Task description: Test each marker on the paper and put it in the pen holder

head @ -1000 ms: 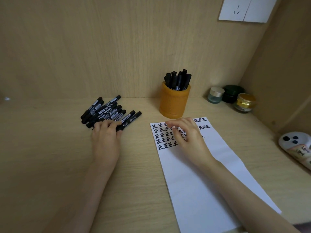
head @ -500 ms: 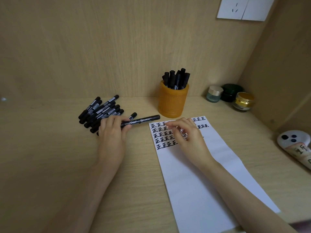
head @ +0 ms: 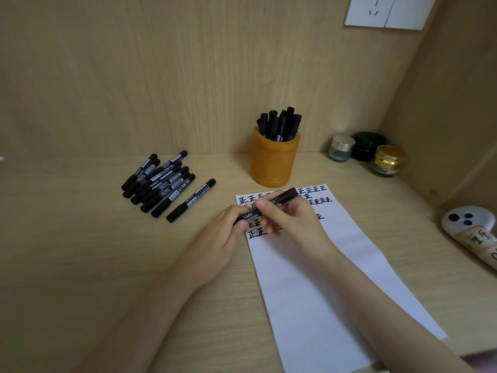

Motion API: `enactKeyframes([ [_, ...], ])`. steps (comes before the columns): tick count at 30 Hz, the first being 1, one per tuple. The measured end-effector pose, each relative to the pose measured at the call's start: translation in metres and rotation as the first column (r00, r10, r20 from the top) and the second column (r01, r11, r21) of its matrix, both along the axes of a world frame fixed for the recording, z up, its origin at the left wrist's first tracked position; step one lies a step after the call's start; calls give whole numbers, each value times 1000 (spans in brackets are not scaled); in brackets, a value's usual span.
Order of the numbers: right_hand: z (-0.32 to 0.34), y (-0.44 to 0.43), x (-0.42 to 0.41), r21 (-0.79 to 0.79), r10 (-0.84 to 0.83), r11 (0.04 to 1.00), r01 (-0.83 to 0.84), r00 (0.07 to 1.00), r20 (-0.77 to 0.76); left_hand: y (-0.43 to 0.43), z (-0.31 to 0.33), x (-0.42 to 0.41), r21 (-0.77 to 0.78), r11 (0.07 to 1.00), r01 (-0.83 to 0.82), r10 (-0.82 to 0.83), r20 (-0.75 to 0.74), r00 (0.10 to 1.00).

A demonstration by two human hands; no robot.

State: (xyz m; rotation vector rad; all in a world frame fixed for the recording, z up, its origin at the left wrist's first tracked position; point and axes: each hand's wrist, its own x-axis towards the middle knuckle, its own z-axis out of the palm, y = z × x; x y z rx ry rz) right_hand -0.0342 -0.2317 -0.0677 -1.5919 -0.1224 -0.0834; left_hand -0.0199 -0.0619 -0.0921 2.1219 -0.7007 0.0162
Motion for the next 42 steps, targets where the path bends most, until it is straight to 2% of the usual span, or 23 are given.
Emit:
enactKeyframes([
  [3, 1, 3, -4, -42, 35, 999, -33, 999, 40, -1, 0, -2, -4, 1000, 27, -27, -32, 999],
  [8, 4, 5, -9, -57, 91, 994, -88, 995, 46, -1, 5, -7, 36, 999, -23, 21, 42, 999],
  [21, 5, 0, -18, -94, 117, 989, -111, 991, 65, -5, 8, -13, -267, 960, 82, -143, -215, 966],
  [31, 8, -3, -22, -112, 104, 989, -95, 991, 79, -5, 15, -16, -322, 942, 96, -198, -300, 933],
  [37, 6, -6, -22, -7, -22, 1000, 22, 997, 80, -9, 19, -20, -276, 959, 71, -135, -223, 965],
  [40, 11, -27, -18, 123, -142, 983, 133, 987, 69, -6, 16, -20, -233, 972, 18, -65, -195, 979],
  [42, 17, -48, -13, 208, -195, 961, 182, 980, 40, -6, 13, -20, -172, 984, 46, -74, -162, 984],
])
